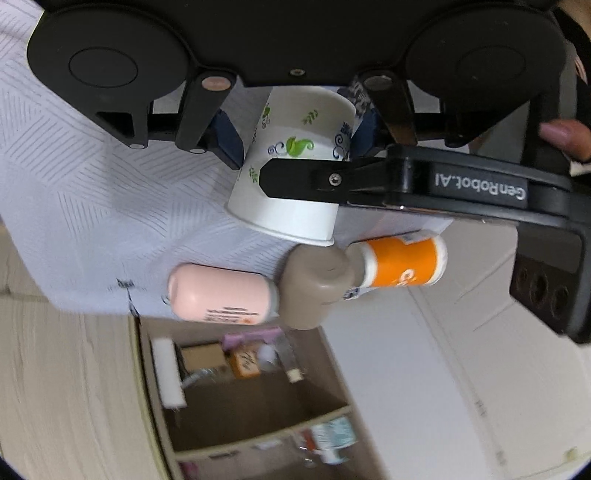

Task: Flip cup upright
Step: 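Lower the upright cup onto the table and open the right gripper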

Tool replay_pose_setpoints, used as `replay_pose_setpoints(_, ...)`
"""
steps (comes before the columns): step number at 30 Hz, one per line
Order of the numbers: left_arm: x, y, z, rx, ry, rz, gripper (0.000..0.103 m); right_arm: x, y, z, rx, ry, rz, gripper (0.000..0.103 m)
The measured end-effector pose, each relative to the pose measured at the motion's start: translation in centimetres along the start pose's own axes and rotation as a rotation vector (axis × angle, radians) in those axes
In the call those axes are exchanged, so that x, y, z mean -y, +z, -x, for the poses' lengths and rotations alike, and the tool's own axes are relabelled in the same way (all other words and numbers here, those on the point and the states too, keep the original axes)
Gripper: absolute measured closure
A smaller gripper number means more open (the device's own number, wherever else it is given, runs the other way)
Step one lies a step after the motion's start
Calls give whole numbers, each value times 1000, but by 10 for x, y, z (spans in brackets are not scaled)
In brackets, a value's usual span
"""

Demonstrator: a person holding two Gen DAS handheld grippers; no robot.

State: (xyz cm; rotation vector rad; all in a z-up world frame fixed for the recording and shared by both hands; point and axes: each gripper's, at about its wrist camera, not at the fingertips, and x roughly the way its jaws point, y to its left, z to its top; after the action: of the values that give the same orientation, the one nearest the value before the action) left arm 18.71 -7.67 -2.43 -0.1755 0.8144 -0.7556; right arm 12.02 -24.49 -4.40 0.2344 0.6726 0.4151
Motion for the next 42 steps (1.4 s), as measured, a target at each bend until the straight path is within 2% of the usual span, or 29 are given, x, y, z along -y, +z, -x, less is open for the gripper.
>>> replay_pose_setpoints(9,2,-30,36,60,49,-136,43,-42,-22,-1,108,-94,278,39)
replay_pose_setpoints(13,0,-28,46,105,77,-165,43,-56,-22,-8,142,-119,363,39)
replay_pose_setpoints(19,-2,-20,48,169,158,-206,43,-72,-15,-20,216,-157,478,39)
replay_pose_setpoints(22,-6,-16,47,203,187,-216,43,-72,-10,-27,257,-151,493,39)
replay_pose_setpoints(27,-14,-9,41,217,207,-231,43,-69,-4,-42,282,-138,485,39)
replay_pose_setpoints(34,-17,0,25,212,224,-248,43,-62,7,-64,244,-174,469,39)
replay_pose_setpoints(42,-24,3,15,190,207,-220,43,-48,14,-71,204,-142,428,39)
